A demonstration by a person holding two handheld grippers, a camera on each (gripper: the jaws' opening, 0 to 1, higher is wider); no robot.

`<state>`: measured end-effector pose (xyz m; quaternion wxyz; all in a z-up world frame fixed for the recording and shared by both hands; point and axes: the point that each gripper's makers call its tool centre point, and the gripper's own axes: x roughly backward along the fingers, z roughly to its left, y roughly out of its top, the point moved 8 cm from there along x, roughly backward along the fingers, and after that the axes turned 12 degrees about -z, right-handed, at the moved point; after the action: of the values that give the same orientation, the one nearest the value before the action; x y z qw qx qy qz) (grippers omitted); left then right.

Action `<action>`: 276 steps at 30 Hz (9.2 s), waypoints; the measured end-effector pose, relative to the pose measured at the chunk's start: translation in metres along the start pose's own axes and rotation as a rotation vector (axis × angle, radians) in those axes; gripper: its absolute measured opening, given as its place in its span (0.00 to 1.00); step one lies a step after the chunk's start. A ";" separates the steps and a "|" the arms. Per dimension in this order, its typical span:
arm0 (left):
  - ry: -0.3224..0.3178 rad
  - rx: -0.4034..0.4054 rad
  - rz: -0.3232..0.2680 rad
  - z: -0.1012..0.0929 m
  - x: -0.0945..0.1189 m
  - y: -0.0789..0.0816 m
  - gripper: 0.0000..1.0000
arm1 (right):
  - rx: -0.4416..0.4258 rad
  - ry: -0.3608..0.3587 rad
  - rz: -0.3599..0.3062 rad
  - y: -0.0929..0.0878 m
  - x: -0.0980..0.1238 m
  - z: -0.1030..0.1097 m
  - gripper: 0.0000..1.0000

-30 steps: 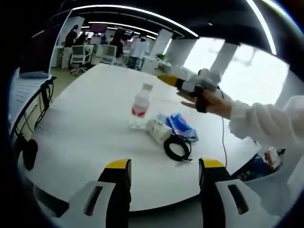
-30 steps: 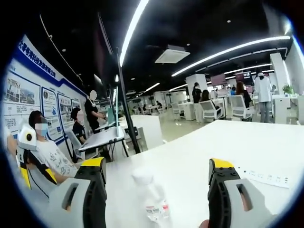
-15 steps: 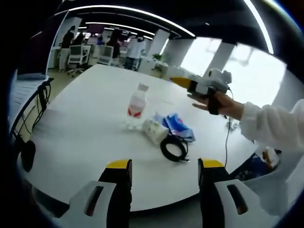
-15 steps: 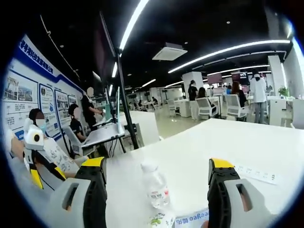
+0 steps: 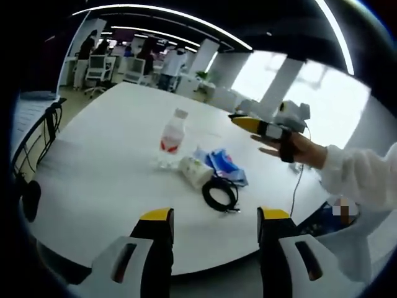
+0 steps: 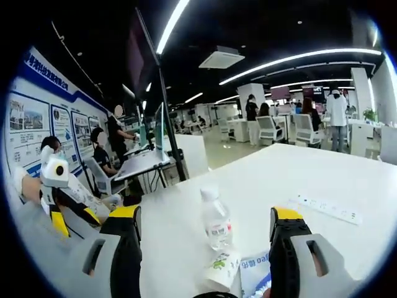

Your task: Arrange the tabletop items into an orderly group along one side of the table until the central work area is clear of visible clutter.

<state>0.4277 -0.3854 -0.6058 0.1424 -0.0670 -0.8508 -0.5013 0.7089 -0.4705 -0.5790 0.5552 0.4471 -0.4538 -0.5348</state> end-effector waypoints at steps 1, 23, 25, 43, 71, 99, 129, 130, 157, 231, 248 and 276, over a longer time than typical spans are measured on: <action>0.000 0.002 0.002 0.000 0.000 0.000 0.49 | 0.001 -0.005 -0.003 0.002 0.003 0.002 0.83; -0.093 0.018 0.014 -0.015 -0.006 0.001 0.52 | 0.002 -0.178 -0.038 0.017 0.091 -0.002 0.83; -0.092 0.010 0.020 -0.014 -0.007 0.001 0.52 | -0.001 -0.183 -0.040 0.016 0.095 0.000 0.83; -0.084 0.028 0.025 -0.003 -0.022 0.014 0.51 | -0.005 -0.240 -0.093 0.017 0.126 0.018 0.78; -0.211 -0.117 0.145 -0.006 -0.060 0.021 0.50 | -0.033 -0.440 -0.104 -0.008 0.174 0.052 0.76; -0.130 -0.385 0.164 -0.058 -0.164 0.022 0.54 | 0.000 -0.377 0.062 -0.068 0.173 0.004 0.59; 0.152 -0.187 0.333 -0.029 -0.193 -0.073 0.40 | -0.170 -0.384 0.209 -0.157 0.119 0.000 0.41; 0.159 -0.195 0.337 -0.027 -0.195 -0.074 0.40 | -0.179 -0.390 0.208 -0.158 0.118 0.000 0.40; 0.279 -0.098 0.321 -0.018 -0.215 -0.091 0.14 | -0.294 -0.486 0.273 -0.182 0.102 -0.006 0.04; -0.024 -0.015 0.287 -0.186 -0.271 -0.072 0.01 | -0.409 -0.763 0.117 -0.106 0.255 -0.057 0.00; -0.002 -0.134 0.401 -0.201 -0.296 -0.100 0.01 | -0.453 -0.788 0.155 -0.119 0.282 -0.068 0.00; 0.127 -0.112 0.473 -0.184 -0.308 -0.134 0.02 | -0.575 -0.679 0.276 -0.151 0.282 -0.091 0.00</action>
<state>0.7187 -0.6020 -0.7288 0.3051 -0.2402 -0.7718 -0.5035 0.7744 -0.7552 -0.7376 0.5426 0.0103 -0.4983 -0.6762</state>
